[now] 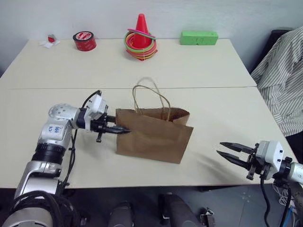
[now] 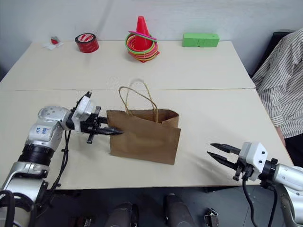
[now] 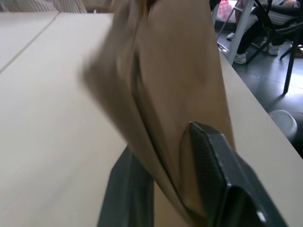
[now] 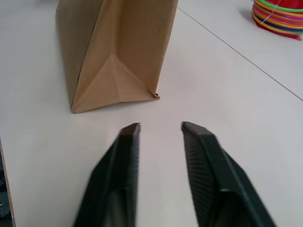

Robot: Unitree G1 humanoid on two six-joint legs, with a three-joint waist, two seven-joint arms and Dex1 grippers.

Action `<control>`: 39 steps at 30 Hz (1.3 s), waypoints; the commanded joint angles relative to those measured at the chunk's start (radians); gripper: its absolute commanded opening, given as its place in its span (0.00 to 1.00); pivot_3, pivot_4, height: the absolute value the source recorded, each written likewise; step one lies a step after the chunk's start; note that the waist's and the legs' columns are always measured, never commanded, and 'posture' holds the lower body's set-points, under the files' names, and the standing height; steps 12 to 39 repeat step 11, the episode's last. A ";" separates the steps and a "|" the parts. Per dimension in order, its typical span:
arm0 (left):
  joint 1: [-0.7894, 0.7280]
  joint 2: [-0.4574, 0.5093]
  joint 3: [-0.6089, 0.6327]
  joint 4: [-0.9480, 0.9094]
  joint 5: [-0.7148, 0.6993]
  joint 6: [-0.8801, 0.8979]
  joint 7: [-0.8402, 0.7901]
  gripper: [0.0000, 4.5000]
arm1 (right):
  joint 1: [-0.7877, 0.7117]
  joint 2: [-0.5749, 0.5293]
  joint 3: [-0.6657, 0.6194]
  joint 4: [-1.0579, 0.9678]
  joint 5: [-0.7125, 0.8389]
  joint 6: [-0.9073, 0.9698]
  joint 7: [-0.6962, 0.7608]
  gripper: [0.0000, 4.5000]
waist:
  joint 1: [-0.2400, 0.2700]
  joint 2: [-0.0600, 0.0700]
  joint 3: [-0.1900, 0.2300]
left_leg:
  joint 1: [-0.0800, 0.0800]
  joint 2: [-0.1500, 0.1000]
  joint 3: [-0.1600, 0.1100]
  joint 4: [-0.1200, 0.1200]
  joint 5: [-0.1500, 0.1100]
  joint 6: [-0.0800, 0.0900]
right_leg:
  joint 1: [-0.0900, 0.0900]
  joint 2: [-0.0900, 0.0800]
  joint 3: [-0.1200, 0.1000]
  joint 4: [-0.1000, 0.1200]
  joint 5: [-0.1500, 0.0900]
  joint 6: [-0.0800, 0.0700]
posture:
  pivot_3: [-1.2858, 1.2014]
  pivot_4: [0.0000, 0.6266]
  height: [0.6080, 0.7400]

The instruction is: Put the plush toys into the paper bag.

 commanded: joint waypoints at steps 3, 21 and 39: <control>0.184 0.107 0.213 -0.236 -0.053 0.046 0.117 0.72 | -0.039 -0.055 -0.064 0.038 0.035 -0.033 0.049 0.78 | -0.001 0.000 0.000 | 0.000 0.000 0.000 0.000 0.000 0.001 | 0.000 -0.001 0.000 0.001 0.000 0.000 | 0.52 0.24 1.00; 0.524 0.205 0.516 -0.289 -0.001 -0.008 0.251 0.99 | -0.175 -0.188 -0.092 0.248 0.049 -0.057 0.199 1.00 | 0.002 0.000 0.000 | 0.002 0.000 0.001 0.000 -0.003 0.007 | 0.000 -0.002 0.000 0.001 0.000 0.000 | 0.52 0.24 1.00; 0.524 0.205 0.516 -0.289 -0.001 -0.008 0.251 0.99 | -0.175 -0.188 -0.092 0.248 0.049 -0.057 0.199 1.00 | 0.002 0.000 0.000 | 0.002 0.000 0.001 0.000 -0.003 0.007 | 0.000 -0.002 0.000 0.001 0.000 0.000 | 0.52 0.24 1.00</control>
